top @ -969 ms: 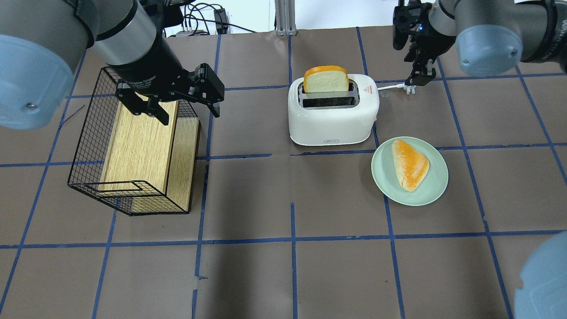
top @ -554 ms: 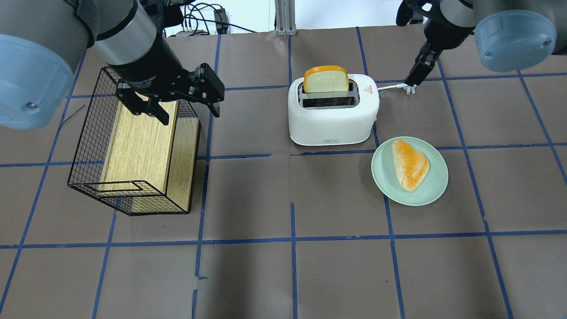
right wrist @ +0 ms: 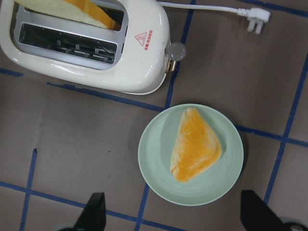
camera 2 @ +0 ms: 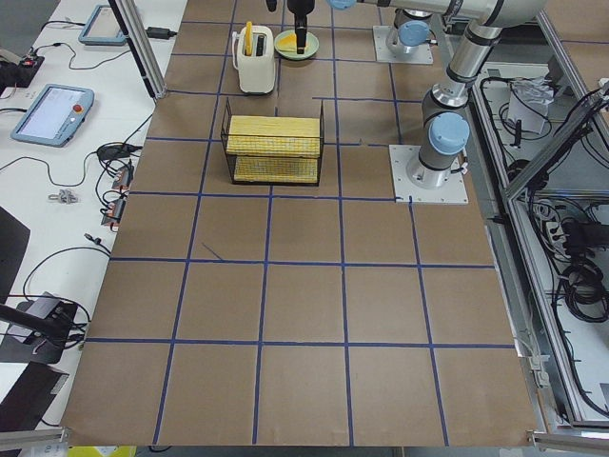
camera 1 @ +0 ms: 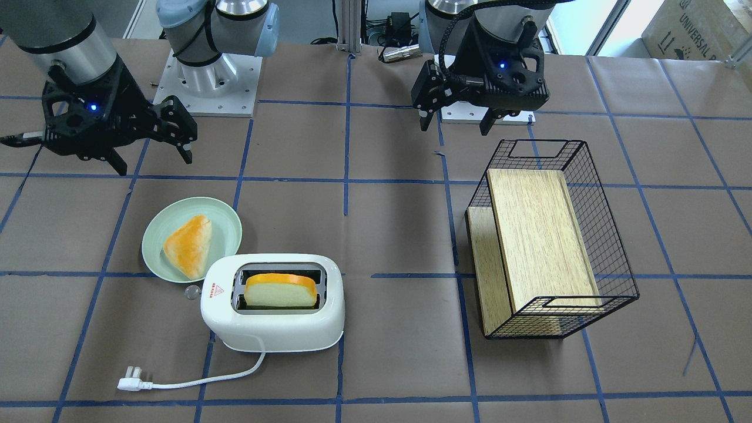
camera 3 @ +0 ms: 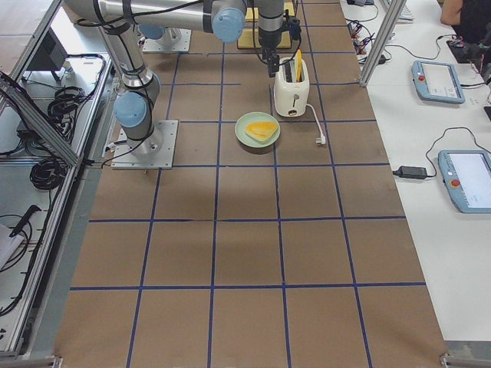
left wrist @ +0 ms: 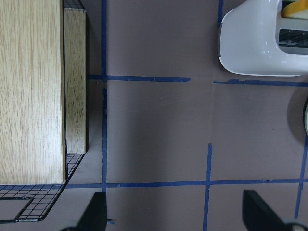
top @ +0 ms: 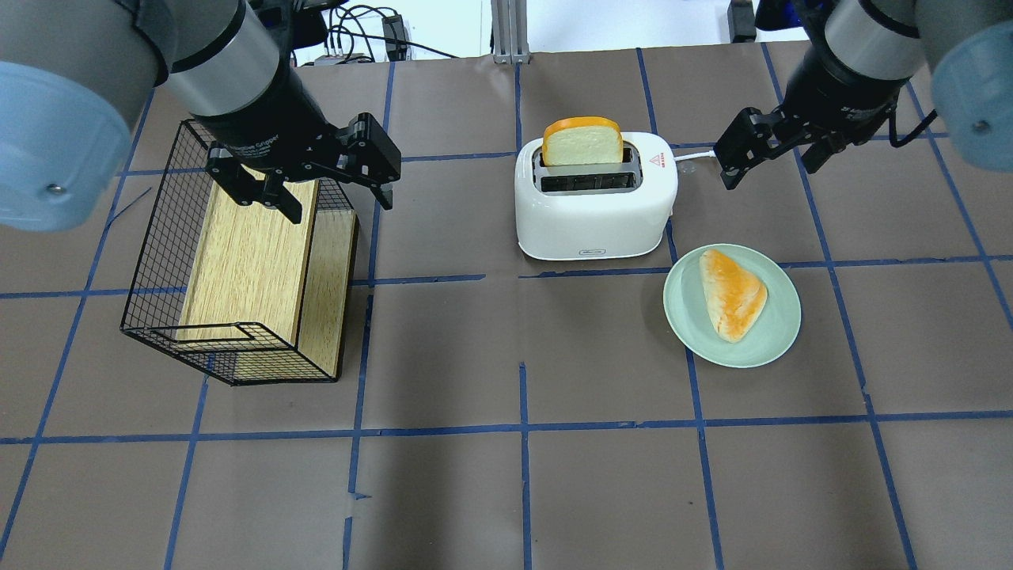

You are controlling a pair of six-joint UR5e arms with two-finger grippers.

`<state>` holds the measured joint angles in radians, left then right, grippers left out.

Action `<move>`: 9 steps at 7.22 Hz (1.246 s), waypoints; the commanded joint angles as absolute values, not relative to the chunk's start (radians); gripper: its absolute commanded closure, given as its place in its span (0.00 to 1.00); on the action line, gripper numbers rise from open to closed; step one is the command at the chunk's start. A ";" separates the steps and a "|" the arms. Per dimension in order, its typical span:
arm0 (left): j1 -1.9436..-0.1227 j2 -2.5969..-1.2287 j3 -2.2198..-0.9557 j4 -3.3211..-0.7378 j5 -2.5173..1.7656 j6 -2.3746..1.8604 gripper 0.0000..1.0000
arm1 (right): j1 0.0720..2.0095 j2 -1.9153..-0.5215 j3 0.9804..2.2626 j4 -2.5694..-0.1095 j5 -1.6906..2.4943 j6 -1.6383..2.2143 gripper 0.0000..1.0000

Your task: Press toaster with right arm

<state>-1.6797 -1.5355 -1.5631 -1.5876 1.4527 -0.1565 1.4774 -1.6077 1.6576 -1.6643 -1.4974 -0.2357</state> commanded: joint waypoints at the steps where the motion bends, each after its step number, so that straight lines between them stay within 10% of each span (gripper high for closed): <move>1: -1.680 -1.536 -1.563 -1.588 1.453 -0.156 0.00 | 1.483 -1.632 1.671 -1.655 -1.617 -0.132 0.00; 9: -1.680 -1.536 -1.563 -1.588 1.453 -0.156 0.00 | 1.617 -1.632 1.675 -1.641 -1.608 0.074 0.00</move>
